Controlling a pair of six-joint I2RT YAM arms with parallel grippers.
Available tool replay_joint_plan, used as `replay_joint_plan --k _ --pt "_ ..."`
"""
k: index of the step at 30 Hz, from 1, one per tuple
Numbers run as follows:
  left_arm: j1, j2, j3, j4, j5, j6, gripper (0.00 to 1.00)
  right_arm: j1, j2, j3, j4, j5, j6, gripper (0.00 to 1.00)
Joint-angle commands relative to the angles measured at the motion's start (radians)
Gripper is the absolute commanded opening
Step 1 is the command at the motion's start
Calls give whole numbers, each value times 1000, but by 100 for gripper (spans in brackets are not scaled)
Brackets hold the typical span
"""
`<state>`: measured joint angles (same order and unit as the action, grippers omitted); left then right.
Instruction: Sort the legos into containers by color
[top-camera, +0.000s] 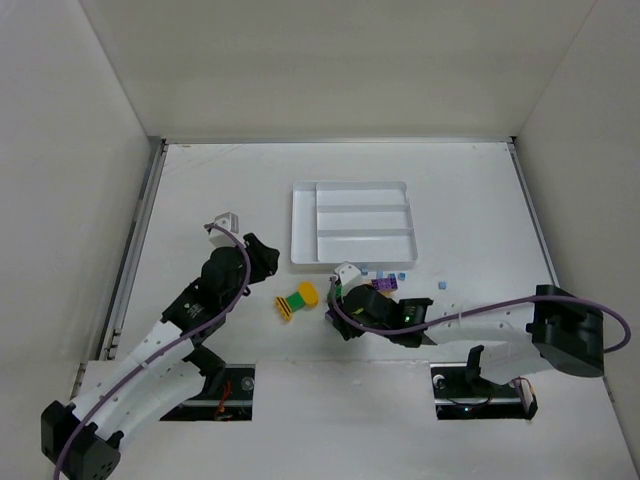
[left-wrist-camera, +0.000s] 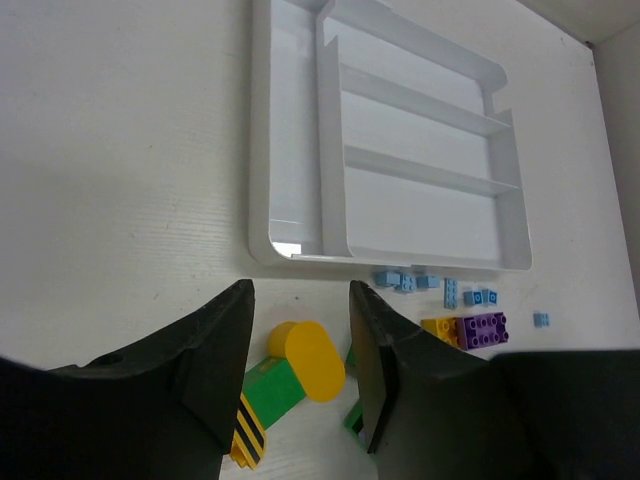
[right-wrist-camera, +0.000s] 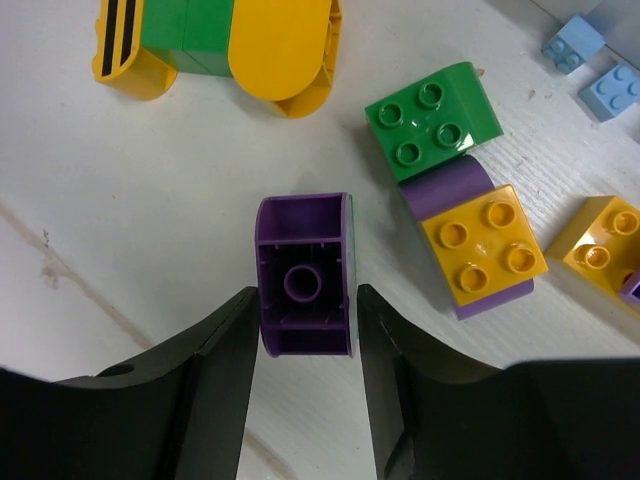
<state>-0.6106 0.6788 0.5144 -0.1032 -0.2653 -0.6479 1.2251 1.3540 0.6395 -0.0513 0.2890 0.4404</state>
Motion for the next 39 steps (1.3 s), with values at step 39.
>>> replay_joint_plan --k 39 --pt "-13 252 -19 907 308 -438 57 -615 -141 -15 909 -524 904 24"
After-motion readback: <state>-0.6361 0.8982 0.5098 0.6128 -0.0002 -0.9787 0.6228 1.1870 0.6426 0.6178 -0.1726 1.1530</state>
